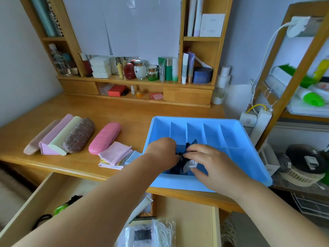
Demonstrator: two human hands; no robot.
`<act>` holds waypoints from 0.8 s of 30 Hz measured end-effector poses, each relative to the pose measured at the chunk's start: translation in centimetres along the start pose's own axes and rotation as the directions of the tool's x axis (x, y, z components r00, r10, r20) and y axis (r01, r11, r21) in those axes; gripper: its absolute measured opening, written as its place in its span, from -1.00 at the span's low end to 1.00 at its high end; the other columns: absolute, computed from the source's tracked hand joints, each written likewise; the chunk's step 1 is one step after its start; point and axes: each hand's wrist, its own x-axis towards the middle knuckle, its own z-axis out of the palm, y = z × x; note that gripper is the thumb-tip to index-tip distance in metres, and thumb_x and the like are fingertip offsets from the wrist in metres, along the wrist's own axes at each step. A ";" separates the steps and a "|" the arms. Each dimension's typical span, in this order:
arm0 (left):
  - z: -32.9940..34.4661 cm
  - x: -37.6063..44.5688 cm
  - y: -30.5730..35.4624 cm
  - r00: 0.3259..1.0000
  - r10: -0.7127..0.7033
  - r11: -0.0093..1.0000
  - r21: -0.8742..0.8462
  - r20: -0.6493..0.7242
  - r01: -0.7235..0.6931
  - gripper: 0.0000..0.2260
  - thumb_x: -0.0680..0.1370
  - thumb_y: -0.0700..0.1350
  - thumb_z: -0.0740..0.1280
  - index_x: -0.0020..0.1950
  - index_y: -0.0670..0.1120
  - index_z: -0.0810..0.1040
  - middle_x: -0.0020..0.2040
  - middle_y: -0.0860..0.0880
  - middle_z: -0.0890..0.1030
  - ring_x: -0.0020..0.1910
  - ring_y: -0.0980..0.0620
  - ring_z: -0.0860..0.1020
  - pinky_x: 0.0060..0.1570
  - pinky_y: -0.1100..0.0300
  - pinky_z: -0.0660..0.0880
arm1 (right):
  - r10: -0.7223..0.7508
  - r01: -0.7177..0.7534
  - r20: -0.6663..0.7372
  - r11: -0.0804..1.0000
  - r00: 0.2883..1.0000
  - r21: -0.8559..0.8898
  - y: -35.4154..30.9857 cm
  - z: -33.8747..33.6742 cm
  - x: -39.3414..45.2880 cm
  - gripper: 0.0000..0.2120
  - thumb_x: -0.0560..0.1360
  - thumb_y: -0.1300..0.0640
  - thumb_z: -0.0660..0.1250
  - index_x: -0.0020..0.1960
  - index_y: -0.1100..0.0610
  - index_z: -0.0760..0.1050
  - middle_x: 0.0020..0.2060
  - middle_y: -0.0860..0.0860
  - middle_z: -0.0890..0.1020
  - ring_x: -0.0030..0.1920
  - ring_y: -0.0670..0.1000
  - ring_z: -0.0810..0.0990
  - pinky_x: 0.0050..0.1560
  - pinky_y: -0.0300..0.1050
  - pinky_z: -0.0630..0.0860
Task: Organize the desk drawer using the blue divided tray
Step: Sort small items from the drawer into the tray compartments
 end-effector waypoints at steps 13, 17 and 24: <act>-0.4 0.5 0.3 0.997 -0.059 0.989 0.129 -0.053 0.066 -0.87 0.50 -0.04 0.32 -0.11 -0.04 0.40 -0.31 0.05 0.41 -0.36 0.05 0.41 -0.43 0.23 0.25 | 0.071 -0.018 0.178 0.959 0.982 -0.284 -1.5 2.5 2.1 -0.44 0.57 -0.23 -0.13 -0.17 -0.03 0.59 -0.17 -0.12 0.52 -0.12 -0.05 0.26 0.08 -0.11 0.16; -0.5 -3.1 -1.6 0.956 0.016 0.975 -0.206 -0.292 -0.080 -0.81 0.53 0.07 0.29 -0.01 -0.01 0.39 -0.38 0.08 0.42 -0.31 0.02 0.45 -0.36 0.16 0.29 | 0.042 -0.044 -0.011 0.966 0.999 -0.253 -2.5 1.8 1.0 -0.61 0.57 -0.17 0.08 -0.03 -0.02 0.63 -0.02 -0.12 0.60 -0.01 0.00 0.47 0.07 -0.07 0.29; 7.7 -17.1 -10.3 0.918 -0.127 0.857 -0.508 -0.375 -0.089 -0.91 0.51 -0.05 0.27 -0.16 0.12 0.42 -0.48 0.06 0.43 -0.49 0.09 0.37 -0.49 0.29 0.24 | -0.173 0.174 -0.229 0.985 0.958 -0.013 -6.8 7.2 -5.6 -0.82 0.52 0.04 0.23 -0.13 0.03 0.60 -0.19 -0.13 0.60 -0.17 -0.06 0.53 -0.11 -0.11 0.45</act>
